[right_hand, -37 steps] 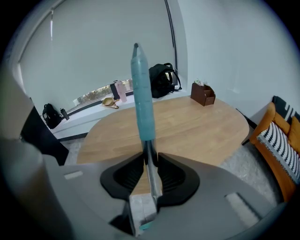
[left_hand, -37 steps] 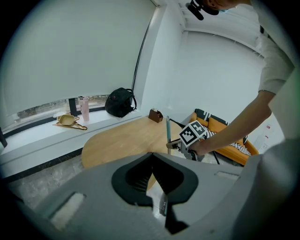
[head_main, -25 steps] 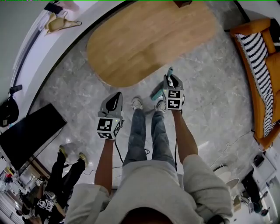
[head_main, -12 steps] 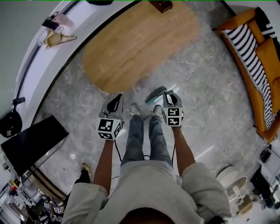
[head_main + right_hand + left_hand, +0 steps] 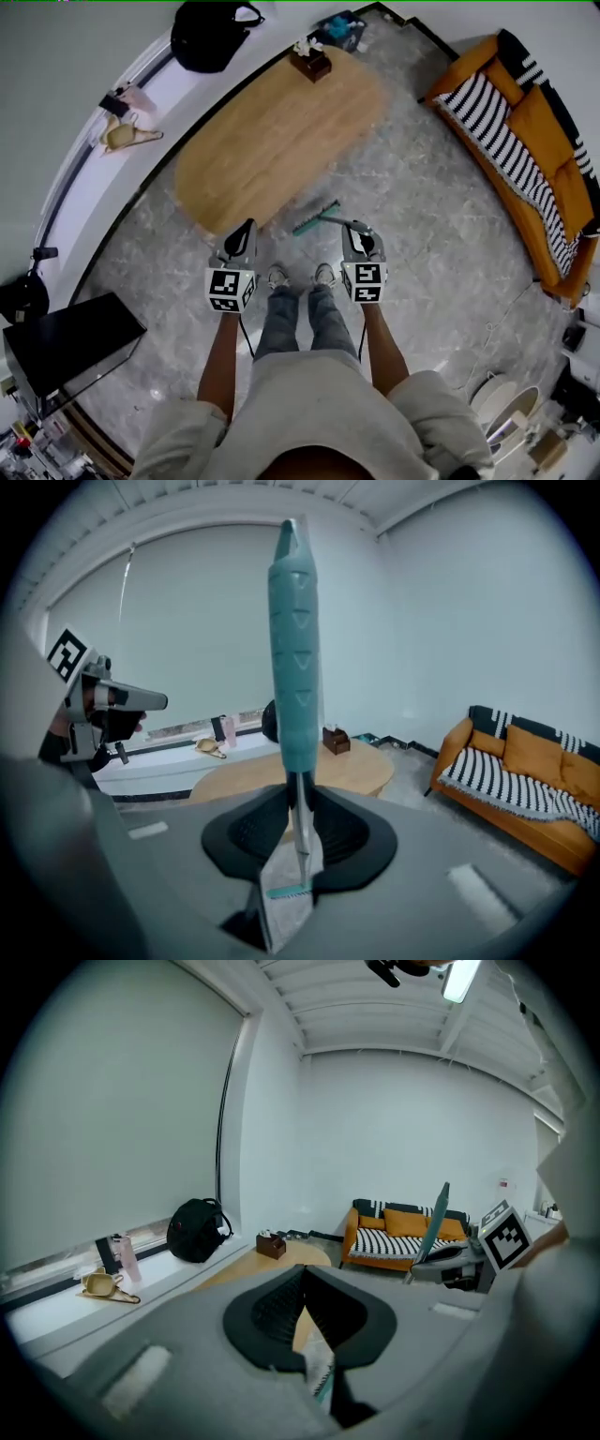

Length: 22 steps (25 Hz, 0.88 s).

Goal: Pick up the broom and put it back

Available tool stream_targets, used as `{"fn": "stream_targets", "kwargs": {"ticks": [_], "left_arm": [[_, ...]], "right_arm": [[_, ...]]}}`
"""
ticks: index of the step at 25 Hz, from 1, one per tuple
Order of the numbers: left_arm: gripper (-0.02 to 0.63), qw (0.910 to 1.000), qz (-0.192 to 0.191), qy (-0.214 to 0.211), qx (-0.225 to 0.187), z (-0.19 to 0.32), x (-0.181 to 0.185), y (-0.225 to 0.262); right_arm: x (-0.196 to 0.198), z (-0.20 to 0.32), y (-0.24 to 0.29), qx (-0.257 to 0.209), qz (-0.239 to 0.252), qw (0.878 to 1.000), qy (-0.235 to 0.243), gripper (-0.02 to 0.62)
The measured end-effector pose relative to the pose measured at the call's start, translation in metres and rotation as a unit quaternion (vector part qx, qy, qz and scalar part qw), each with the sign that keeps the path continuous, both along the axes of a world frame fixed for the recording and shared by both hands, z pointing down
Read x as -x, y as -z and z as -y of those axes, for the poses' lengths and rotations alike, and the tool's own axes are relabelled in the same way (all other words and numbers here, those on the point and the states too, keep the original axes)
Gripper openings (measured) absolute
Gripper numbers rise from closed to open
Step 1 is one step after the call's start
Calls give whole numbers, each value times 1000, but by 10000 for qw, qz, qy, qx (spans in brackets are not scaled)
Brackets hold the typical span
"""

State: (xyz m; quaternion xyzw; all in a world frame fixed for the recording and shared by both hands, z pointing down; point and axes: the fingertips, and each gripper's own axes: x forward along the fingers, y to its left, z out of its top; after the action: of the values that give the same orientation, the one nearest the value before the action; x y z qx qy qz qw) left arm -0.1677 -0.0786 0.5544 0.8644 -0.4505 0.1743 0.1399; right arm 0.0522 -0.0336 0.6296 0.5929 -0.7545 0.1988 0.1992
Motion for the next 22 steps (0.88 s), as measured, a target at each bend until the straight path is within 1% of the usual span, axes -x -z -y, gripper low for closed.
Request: {"fn": "stream_targets", "kwargs": {"ticks": [6, 10, 13, 22], "left_arm": [[-3, 9994, -90, -98, -322, 6, -20, 42], [-3, 9981, -127, -298, -533, 13, -39, 65], [-3, 9961, -210, -492, -698, 19, -67, 80], [-3, 9897, -383, -1010, -943, 16, -155, 110]], "right_arm": [[-22, 16, 68, -580, -211, 9980, -128, 81], [-48, 18, 99, -801, -266, 9956, -412, 81], [-78, 14, 121, -952, -278, 9928, -665, 81], [-148, -7, 164, -1327, -437, 9853, -986, 80]]}}
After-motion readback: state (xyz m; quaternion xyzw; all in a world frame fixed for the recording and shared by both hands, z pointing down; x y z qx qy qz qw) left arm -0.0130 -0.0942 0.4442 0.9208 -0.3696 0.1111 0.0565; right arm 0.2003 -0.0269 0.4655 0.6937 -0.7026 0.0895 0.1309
